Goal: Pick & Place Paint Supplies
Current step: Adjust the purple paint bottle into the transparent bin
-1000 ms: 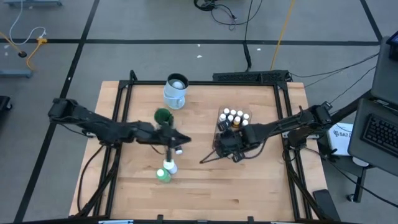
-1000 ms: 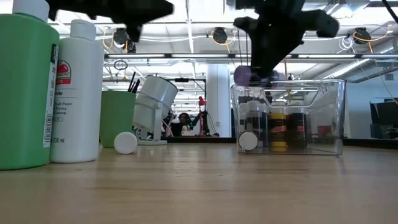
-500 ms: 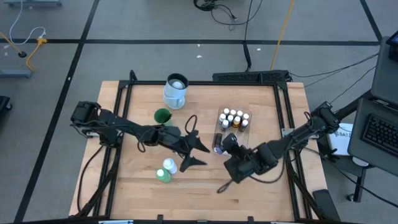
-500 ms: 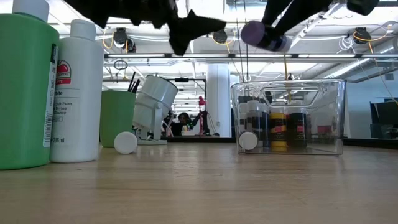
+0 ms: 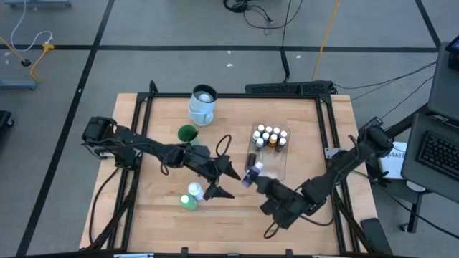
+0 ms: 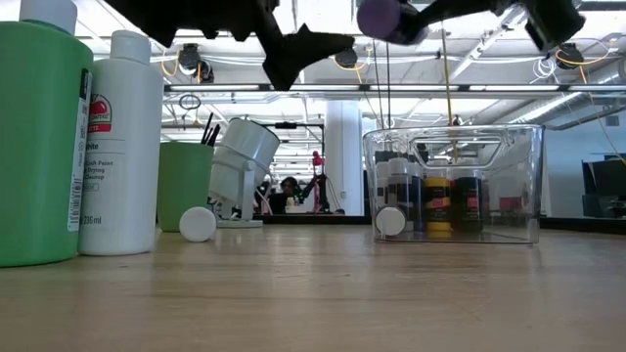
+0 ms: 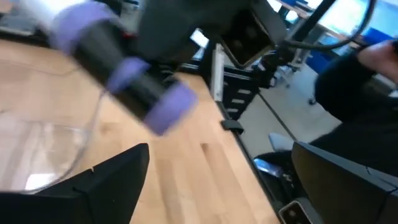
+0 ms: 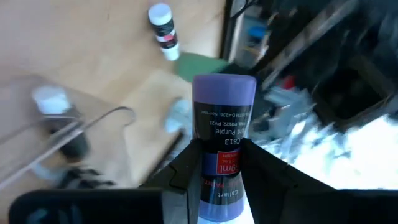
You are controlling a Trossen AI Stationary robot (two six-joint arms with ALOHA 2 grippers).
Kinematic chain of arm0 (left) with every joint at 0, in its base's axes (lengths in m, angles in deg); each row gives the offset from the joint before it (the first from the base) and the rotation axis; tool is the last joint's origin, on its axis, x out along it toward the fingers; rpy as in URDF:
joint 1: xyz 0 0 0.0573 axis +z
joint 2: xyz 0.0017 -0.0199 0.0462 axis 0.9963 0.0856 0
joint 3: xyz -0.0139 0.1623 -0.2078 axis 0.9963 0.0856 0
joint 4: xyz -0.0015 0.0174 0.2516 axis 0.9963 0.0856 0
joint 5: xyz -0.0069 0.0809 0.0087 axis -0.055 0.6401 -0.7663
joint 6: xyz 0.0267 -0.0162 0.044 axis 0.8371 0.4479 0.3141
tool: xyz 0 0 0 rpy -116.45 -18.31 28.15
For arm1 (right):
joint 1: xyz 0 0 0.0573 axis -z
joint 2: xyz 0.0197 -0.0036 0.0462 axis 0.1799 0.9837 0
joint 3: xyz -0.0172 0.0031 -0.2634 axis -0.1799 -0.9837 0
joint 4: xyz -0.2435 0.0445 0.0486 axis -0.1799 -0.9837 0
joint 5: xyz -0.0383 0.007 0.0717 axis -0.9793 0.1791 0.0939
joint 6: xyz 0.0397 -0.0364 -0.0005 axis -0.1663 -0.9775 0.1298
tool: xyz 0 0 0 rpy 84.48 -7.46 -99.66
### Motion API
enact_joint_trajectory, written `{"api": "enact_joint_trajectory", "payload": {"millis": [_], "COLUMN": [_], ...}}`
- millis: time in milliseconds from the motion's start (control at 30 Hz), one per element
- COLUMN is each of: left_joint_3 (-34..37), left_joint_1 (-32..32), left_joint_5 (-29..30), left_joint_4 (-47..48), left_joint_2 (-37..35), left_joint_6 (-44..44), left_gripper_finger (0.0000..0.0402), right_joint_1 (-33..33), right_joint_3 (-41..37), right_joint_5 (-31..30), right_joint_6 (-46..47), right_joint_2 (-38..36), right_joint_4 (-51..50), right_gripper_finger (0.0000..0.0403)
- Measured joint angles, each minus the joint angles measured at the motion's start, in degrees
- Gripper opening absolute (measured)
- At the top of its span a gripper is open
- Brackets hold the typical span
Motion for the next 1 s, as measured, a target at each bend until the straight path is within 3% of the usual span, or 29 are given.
{"api": "enact_joint_trajectory", "payload": {"millis": [133,267,467,667,1000], "left_joint_3": [0.03,0.03,0.03,0.03,-1.82], "left_joint_1": [0.2,0.14,0.26,3.33,8.06], "left_joint_5": [3.6,7.03,11.67,10.77,-2.01], "left_joint_4": [-1.02,-0.97,-1.81,-7.14,-7.65], "left_joint_2": [0.0,0.0,0.87,2.28,3.72], "left_joint_6": [-1.54,-1.91,-0.83,-0.77,-2.12], "left_gripper_finger": [0.0399,0.0399,0.0399,0.0399,0.0399], "right_joint_1": [-1.24,-1.36,0.31,1.61,1.73], "right_joint_3": [-6.8,-13.19,-18.22,-20.24,-20.24], "right_joint_5": [-3.72,-3.73,-0.31,5.36,9.0], "right_joint_6": [-18.0,-35.36,-45.07,-49.33,-54.75], "right_joint_2": [0.0,0.0,0.0,0.0,0.0], "right_joint_4": [17.03,34.73,51.8,55.61,56.1], "right_gripper_finger": [0.0086,0.0086,0.0086,0.0086,0.0086]}}
